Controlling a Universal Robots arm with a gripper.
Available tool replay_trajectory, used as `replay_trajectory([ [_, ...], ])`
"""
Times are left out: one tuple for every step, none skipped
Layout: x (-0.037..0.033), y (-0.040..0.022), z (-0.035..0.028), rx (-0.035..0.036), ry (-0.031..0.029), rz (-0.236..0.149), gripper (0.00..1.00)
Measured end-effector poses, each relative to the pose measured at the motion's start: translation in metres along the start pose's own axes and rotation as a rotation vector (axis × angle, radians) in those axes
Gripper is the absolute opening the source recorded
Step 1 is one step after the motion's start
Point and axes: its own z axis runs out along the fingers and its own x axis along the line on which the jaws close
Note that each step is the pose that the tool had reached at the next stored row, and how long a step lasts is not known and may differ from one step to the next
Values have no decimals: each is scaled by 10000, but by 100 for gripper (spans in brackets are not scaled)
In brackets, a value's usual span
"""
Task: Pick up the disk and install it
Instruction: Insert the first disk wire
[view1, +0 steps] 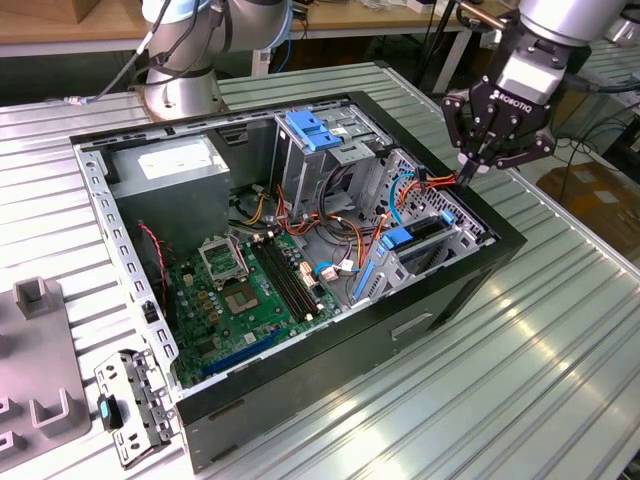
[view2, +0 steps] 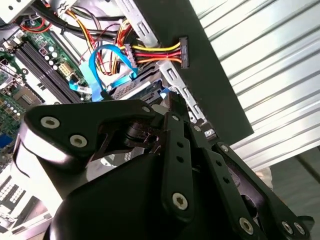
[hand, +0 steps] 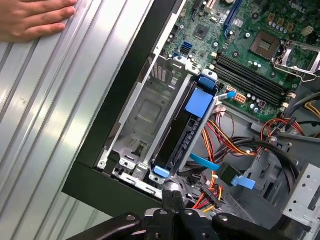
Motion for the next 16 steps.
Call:
replay_trajectory([
  [1,-50,3,1,1,-56,11],
  [2,-79,6,1,0,-94,11],
  [1,-93,7,1,0,-119,11],
  [-1,-107,10,1,0,-147,11],
  [-4,-132,17,3,-2,-220,11],
  [-7,-147,21,3,-3,-281,18],
  [-8,-158,24,5,-3,-327,18],
  [-11,-172,27,5,-3,-384,18],
  [-13,-183,30,6,-4,-428,18],
  [-17,-199,35,7,-5,-500,19],
  [-21,-208,38,7,-5,-558,25],
  [-25,-213,43,9,-6,-612,25],
  [-27,-218,47,11,-9,-685,25],
  [-28,-220,49,12,-10,-744,25],
  [-28,-220,50,12,-9,-837,25],
  [-28,-221,49,13,-8,-984,25],
])
